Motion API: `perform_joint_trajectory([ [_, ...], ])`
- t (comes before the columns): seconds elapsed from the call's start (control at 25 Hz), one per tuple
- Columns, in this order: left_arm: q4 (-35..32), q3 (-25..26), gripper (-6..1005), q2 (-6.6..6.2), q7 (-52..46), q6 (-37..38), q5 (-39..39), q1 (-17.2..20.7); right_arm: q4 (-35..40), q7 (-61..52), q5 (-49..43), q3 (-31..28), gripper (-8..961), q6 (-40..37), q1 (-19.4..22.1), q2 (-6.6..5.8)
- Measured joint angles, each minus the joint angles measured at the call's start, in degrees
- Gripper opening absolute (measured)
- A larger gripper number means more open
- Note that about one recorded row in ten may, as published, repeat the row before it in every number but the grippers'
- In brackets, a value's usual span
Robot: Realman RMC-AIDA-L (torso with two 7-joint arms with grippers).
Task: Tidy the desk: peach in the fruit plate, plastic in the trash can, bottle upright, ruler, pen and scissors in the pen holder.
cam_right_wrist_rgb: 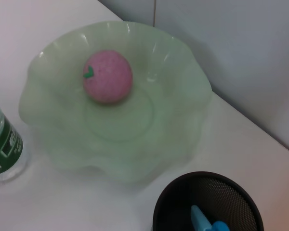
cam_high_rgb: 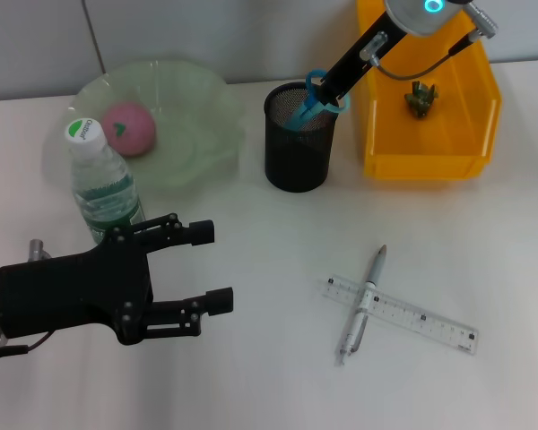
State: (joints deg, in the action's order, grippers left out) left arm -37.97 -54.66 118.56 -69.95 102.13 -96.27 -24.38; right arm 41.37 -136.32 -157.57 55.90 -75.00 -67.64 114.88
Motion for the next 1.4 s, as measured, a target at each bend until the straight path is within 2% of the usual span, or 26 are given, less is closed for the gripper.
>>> perform_joint_trajectory([
  [0.4, 0.0, 0.1, 833, -0.18, -0.1, 0.5, 0.1, 0.1, 1.5, -2.1, -0.1, -0.1, 108, 0.6, 0.6, 0.39],
  [0.6, 0.0, 0.2, 833, -0.25, -0.2, 0.5, 0.1, 0.1, 4.0, -2.3, -0.1, -0.1, 244, 0.4, 1.7, 0.99],
  [0.72, 0.0, 0.3, 833, -0.27, -0.2, 0.5, 0.1, 0.1, 8.5, -2.2, 0.2, -0.1, 325, -0.2, 3.5, 2.26],
  [0.84, 0.0, 0.3, 833, -0.27, -0.3, 0.6, 0.1, 0.1, 15.3, -2.3, 1.4, -0.3, 468, -2.6, 5.9, 3.54],
  [0.92, 0.0, 0.3, 833, -0.27, -0.3, 0.6, 0.1, 0.1, 19.3, -2.6, 3.4, -0.4, 564, -5.3, 7.5, 3.88],
  [1.16, 0.0, 0.2, 834, -0.26, 0.0, 0.7, 0.1, 0.1, 30.1, -2.9, 13.0, -0.4, 705, -17.0, 12.9, 3.77],
  [1.4, 0.0, 0.2, 834, -0.30, 0.1, 0.7, 0.1, 0.1, 36.1, -3.0, 15.2, 1.3, 730, -26.6, 17.1, 3.97],
])
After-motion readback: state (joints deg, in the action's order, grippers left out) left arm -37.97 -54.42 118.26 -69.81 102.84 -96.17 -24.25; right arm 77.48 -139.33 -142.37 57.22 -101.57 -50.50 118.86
